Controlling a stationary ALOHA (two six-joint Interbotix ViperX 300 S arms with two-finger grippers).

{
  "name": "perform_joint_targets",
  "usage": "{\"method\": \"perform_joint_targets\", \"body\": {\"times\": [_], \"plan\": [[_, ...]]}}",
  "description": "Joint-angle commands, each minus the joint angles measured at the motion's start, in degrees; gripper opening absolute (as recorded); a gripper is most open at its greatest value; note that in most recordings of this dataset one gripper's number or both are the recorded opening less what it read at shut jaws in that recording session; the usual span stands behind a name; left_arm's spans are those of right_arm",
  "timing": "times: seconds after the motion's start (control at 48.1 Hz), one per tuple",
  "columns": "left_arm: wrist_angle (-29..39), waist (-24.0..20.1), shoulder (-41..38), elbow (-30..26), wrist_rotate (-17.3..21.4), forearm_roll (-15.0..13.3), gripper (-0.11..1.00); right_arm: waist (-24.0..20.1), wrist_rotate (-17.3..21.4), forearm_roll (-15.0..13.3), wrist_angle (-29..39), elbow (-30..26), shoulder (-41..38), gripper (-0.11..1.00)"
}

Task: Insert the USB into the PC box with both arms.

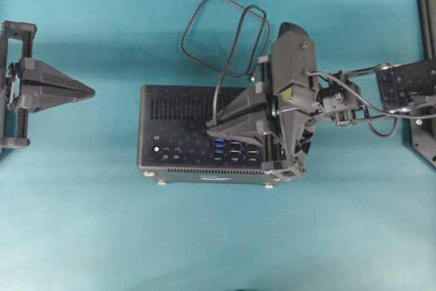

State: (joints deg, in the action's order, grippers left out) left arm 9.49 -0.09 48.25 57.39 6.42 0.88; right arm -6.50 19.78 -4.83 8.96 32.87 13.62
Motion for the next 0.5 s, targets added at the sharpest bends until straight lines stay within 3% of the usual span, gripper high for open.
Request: {"method": "perform_joint_targets", "body": {"times": [0.0, 0.478], "plan": [[-0.53, 0.0, -0.18, -1.58, -0.09, 0.09, 0.0, 0.35, 0.18, -0.26, 0.62, 0.53, -0.62, 0.11], [-0.44, 0.09, -0.18, -1.58, -0.09, 0.18, 0.0, -2.37, 0.7, 1.49, 0.62, 0.79, -0.97, 0.11]]}}
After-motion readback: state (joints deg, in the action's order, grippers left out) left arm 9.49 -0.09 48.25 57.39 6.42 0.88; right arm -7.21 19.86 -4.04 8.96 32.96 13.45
